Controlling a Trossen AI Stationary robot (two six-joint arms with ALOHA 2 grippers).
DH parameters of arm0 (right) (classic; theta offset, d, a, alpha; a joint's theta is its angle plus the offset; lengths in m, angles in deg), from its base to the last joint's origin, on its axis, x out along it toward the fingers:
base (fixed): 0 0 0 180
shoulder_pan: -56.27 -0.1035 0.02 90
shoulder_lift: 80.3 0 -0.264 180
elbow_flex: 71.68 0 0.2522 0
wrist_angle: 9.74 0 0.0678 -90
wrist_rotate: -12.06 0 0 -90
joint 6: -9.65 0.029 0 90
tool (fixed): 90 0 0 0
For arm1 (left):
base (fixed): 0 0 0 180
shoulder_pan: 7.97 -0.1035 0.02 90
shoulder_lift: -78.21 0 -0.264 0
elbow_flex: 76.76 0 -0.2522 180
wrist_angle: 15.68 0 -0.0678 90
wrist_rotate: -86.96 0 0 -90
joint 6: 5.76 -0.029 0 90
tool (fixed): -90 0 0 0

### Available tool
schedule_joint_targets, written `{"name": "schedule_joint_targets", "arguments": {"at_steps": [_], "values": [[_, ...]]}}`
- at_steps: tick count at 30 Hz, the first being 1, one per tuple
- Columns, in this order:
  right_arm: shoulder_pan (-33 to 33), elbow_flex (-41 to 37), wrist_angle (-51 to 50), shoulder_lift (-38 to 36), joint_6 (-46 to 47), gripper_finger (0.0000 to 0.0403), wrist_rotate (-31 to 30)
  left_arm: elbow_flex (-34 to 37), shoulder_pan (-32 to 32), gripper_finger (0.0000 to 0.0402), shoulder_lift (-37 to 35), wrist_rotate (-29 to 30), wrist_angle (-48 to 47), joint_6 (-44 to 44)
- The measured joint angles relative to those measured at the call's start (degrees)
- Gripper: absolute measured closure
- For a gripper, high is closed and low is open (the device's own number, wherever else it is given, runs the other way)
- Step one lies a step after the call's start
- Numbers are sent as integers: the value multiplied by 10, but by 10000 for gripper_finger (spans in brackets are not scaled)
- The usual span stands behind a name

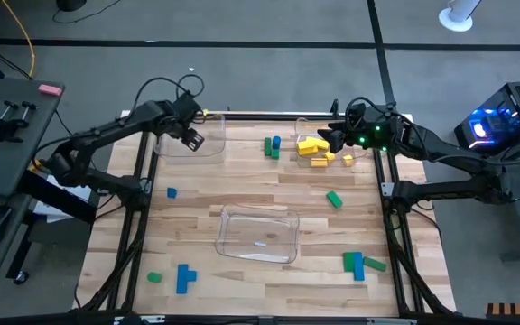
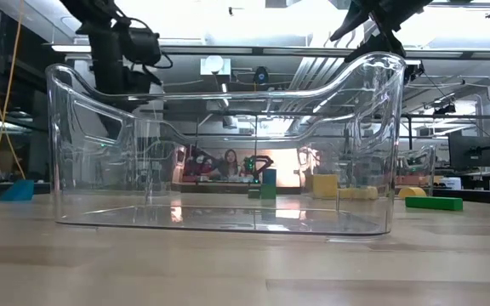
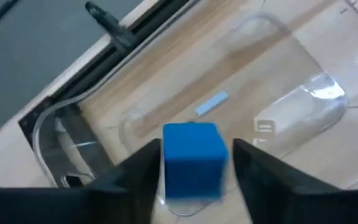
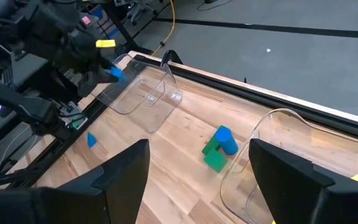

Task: Sort blocks
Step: Put the blue block into the left transparent bin

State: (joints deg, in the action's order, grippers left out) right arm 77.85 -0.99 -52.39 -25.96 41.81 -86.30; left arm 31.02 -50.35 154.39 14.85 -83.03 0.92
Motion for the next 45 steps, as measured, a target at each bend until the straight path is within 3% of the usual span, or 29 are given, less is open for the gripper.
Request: {"name": "schedule_joint_targets", "arguments": {"at_steps": [3, 6, 9, 13, 15, 20, 23, 32, 38, 45], "values": [[0, 0, 0, 0, -2, 130, 0, -21, -7, 152, 0, -24, -5, -14], [0, 0, 0, 0, -7, 130, 0, -61, -7, 119, 0, -23, -29, -22], [0, 0, 0, 0, -7, 130, 0, -108, -7, 110, -1, -32, -57, 29], [0, 0, -1, 0, -7, 130, 3, -125, 16, 111, -17, -105, -86, 147], [0, 0, -6, 0, -7, 130, 8, -111, 53, 113, -29, -98, -103, 201], [0, 0, -18, 0, -9, 130, 9, -28, 178, 113, -51, 3, -163, 372], [0, 0, -17, 0, -11, 130, 9, 25, 229, 113, -44, 4, -175, 423], [0, 0, 0, 0, -22, 130, 9, 118, 236, 113, -3, -65, -196, 448], [0, 0, 0, 0, -26, 130, 8, 159, 239, 113, 18, -120, -158, 454], [0, 0, 0, 0, -31, 130, 8, 202, 241, 113, 22, -134, -95, 501]]}}
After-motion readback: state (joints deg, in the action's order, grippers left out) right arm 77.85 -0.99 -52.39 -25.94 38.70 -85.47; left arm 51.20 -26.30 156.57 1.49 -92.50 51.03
